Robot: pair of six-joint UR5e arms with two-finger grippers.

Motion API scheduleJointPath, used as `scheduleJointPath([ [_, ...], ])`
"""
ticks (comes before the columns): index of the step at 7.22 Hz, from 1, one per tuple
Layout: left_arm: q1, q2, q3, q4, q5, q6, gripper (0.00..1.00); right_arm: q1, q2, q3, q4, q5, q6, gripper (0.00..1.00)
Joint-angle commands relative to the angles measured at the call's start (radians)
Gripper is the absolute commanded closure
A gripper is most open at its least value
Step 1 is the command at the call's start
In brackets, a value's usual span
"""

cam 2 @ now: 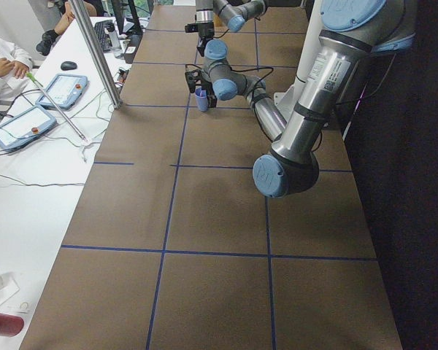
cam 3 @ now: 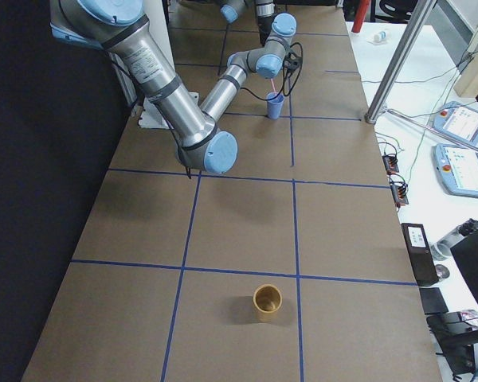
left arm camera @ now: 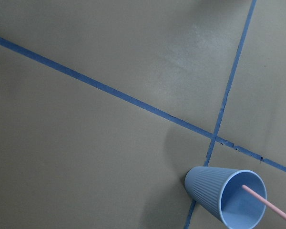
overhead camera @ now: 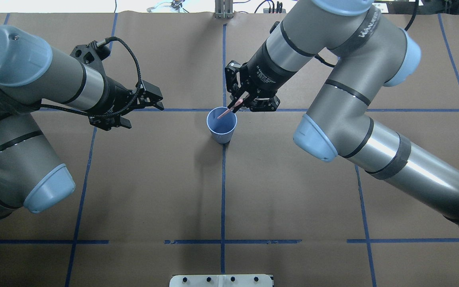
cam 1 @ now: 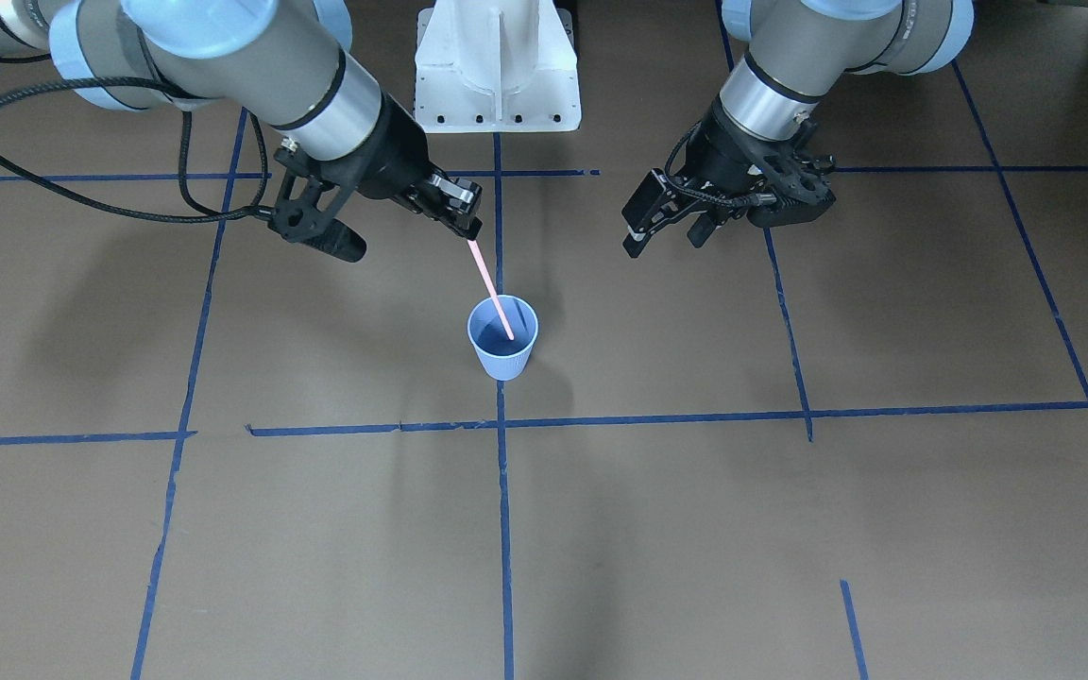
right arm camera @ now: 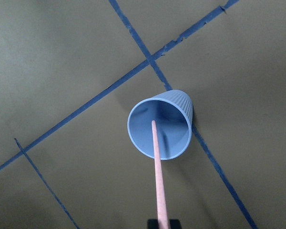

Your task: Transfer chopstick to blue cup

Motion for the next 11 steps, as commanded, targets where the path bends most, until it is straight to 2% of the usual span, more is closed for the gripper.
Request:
scheduleJointPath([
  [1, -0.001, 0.001, 0.000, 0.000, 0.000, 0.002, 0.00, -0.007, 0.045, -0.071, -0.003, 0.000, -0.002, 0.29],
  [2, -0.003, 0.013, 0.000, -0.002, 0.000, 0.005, 0.00, -0.005, 0.052, -0.070, -0.001, 0.000, -0.002, 0.01],
  [3, -0.027, 0.042, -0.003, 0.000, -0.008, 0.063, 0.00, 0.008, 0.047, -0.070, 0.000, 0.004, -0.007, 0.01],
  [4, -0.041, 0.110, -0.017, 0.000, -0.009, 0.159, 0.00, 0.074, 0.005, -0.041, -0.003, 0.032, -0.010, 0.01],
  [5, -0.050, 0.166, -0.017, 0.001, -0.038, 0.224, 0.00, 0.144, -0.113, 0.069, -0.004, 0.058, -0.030, 0.01],
  [6, -0.087, 0.242, -0.029, 0.001, -0.075, 0.312, 0.00, 0.231, -0.237, 0.159, -0.007, 0.063, -0.127, 0.01],
  [8, -0.215, 0.417, -0.075, 0.004, -0.179, 0.572, 0.00, 0.370, -0.476, 0.237, -0.009, 0.050, -0.455, 0.01],
  [9, -0.301, 0.491, -0.075, 0.004, -0.234, 0.718, 0.00, 0.452, -0.575, 0.234, -0.009, 0.050, -0.696, 0.00],
  [11, -0.459, 0.605, -0.063, 0.023, -0.287, 1.051, 0.00, 0.630, -0.745, 0.200, -0.053, 0.038, -1.238, 0.00],
])
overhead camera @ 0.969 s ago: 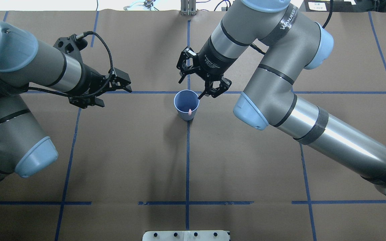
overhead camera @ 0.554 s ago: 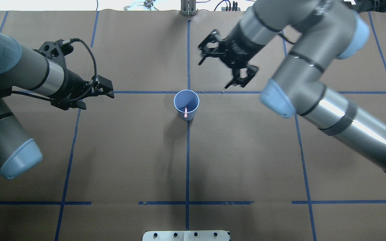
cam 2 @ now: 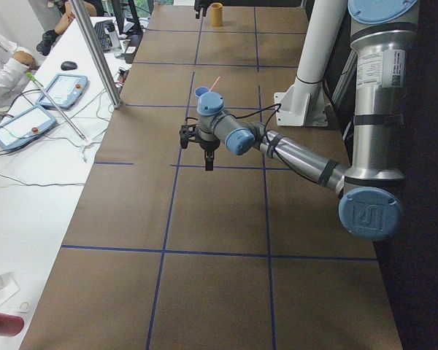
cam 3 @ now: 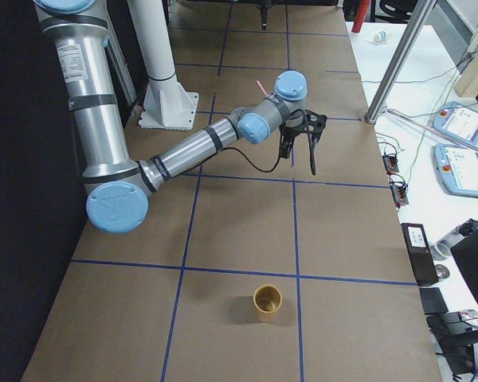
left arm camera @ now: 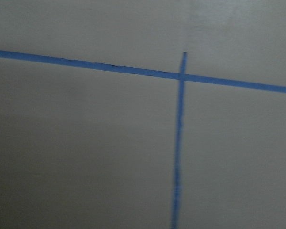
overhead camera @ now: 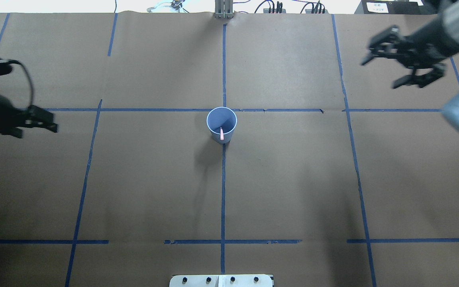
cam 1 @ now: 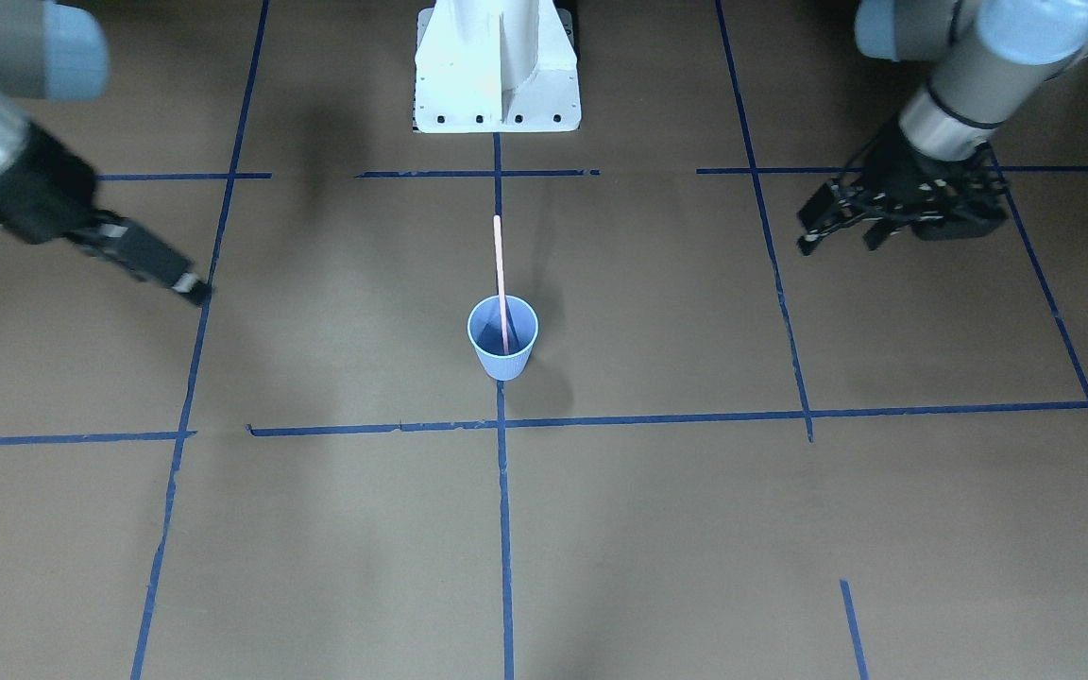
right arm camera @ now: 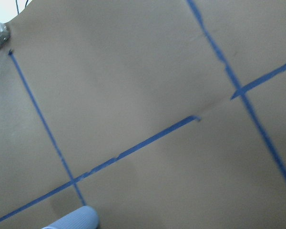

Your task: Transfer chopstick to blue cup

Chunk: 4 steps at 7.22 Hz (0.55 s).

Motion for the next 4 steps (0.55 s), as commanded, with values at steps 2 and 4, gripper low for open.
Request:
scheduleJointPath([
  [2, -0.262, 0.095, 0.059, 0.100, -0.036, 0.524, 0.00, 0.259, -0.185, -0.026, -0.202, -0.043, -0.784, 0.00],
  [4, -0.411, 0.070, 0.179, 0.174, -0.036, 0.806, 0.00, 0.388, -0.188, -0.105, -0.302, -0.046, -1.081, 0.00],
])
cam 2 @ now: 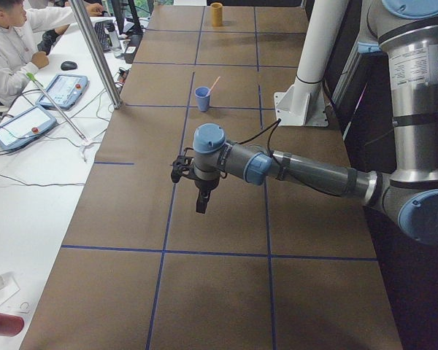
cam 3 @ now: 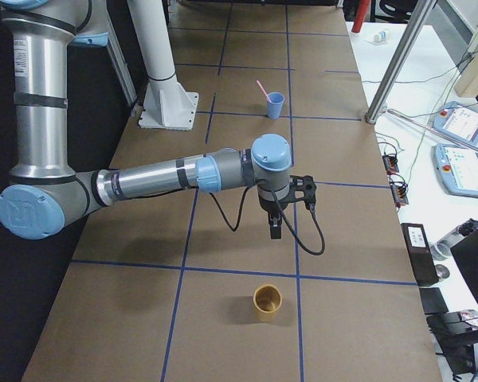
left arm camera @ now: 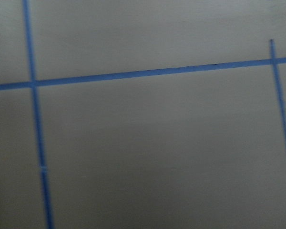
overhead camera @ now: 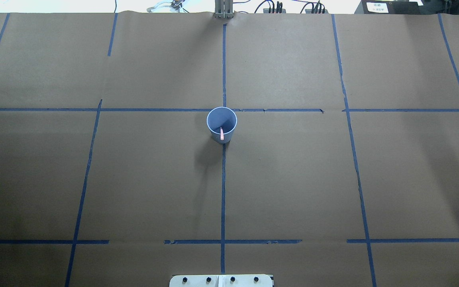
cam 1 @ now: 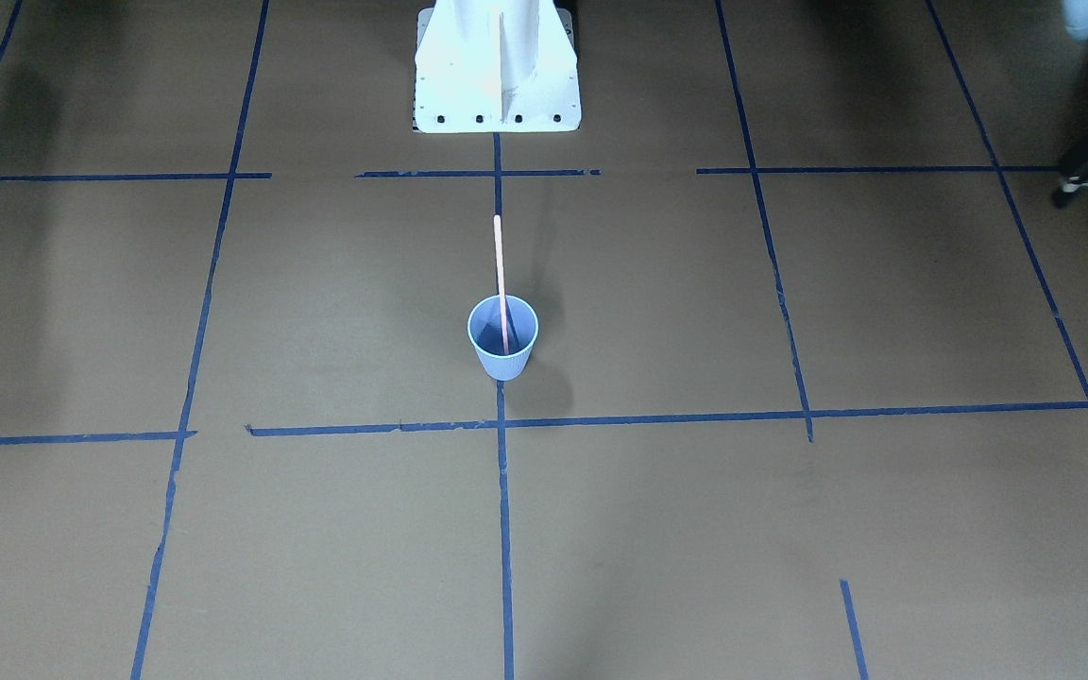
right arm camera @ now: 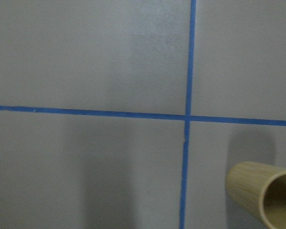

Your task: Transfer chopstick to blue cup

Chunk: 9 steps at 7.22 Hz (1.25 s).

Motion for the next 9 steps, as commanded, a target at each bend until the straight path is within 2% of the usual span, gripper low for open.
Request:
scheduleJointPath([
  [1, -0.101, -0.018, 0.108, 0.040, -0.009, 0.196, 0.00, 0.101, -0.008, -0.090, -0.062, 0.008, -0.274, 0.00],
  [3, -0.102, -0.013, 0.126, 0.044, -0.111, 0.193, 0.00, 0.118, -0.069, -0.084, -0.054, 0.018, -0.287, 0.00],
  [4, -0.102, -0.015, 0.132, 0.043, -0.116, 0.192, 0.00, 0.118, -0.096, -0.079, -0.050, 0.031, -0.287, 0.00],
  [9, -0.104, 0.026, 0.136, 0.043, -0.110, 0.193, 0.00, 0.106, -0.093, -0.085, -0.049, 0.029, -0.282, 0.00],
])
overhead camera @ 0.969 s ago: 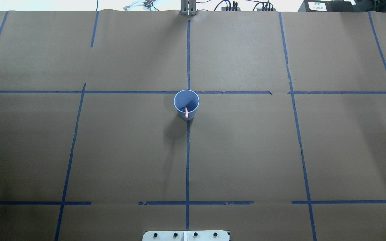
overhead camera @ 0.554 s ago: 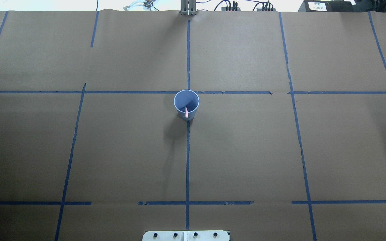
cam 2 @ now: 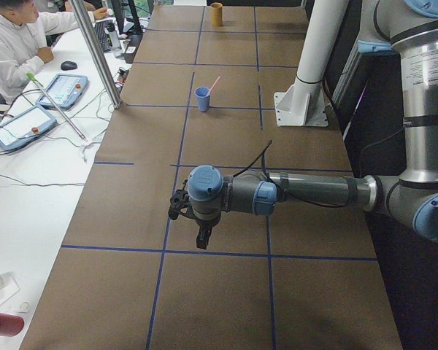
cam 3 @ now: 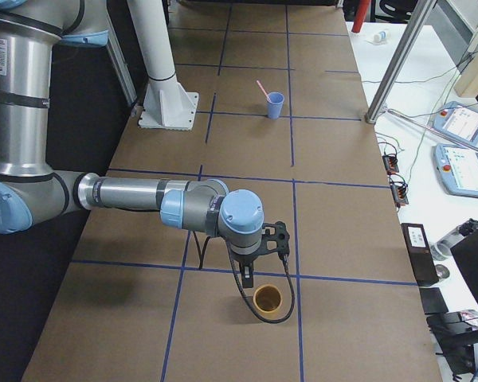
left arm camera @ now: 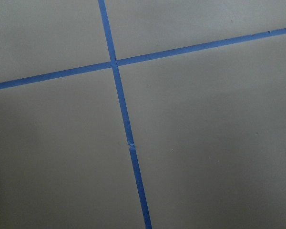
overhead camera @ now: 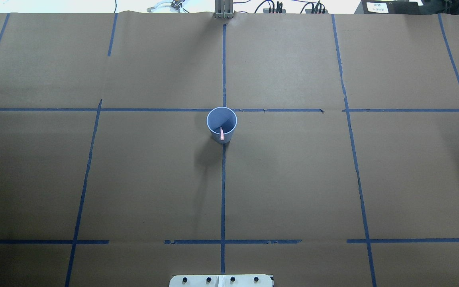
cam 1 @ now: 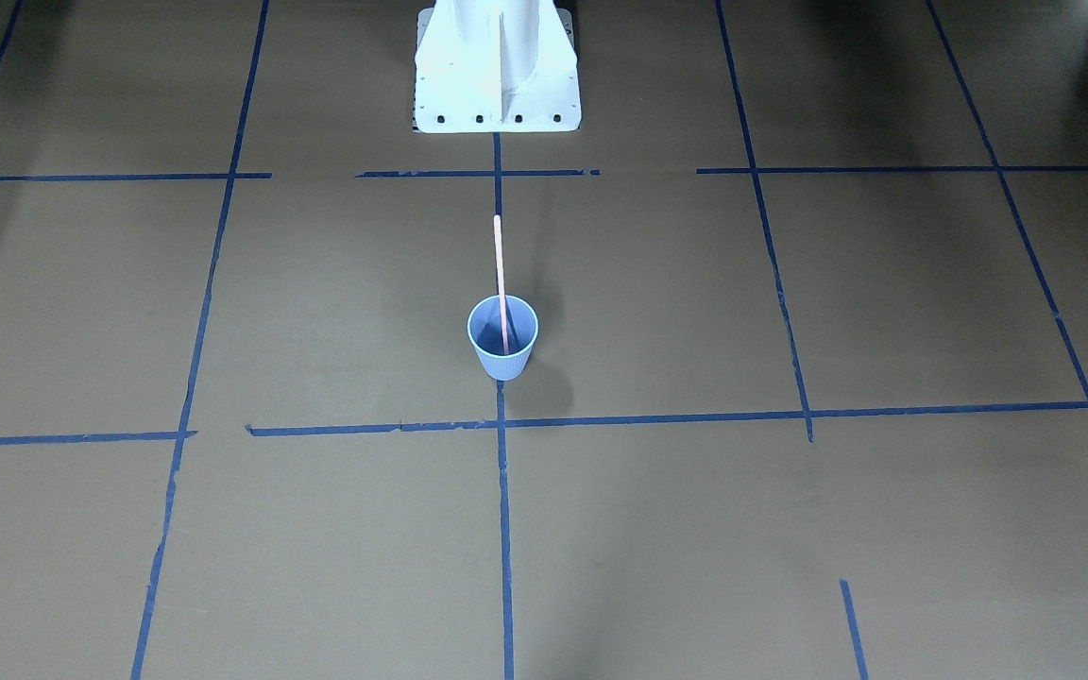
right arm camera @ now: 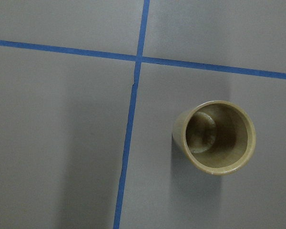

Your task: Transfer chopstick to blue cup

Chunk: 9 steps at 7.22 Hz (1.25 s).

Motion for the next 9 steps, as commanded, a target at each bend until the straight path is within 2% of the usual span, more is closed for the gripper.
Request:
scheduleJointPath([
  [1, 0.000, 0.004, 0.033, -0.012, -0.001, -0.001, 0.00, -0.023, -0.004, -0.002, 0.000, -0.001, -0.003, 0.00],
  [9, 0.001, 0.003, 0.039, -0.003, 0.003, 0.000, 0.00, -0.042, 0.003, -0.004, 0.059, 0.002, -0.006, 0.00],
])
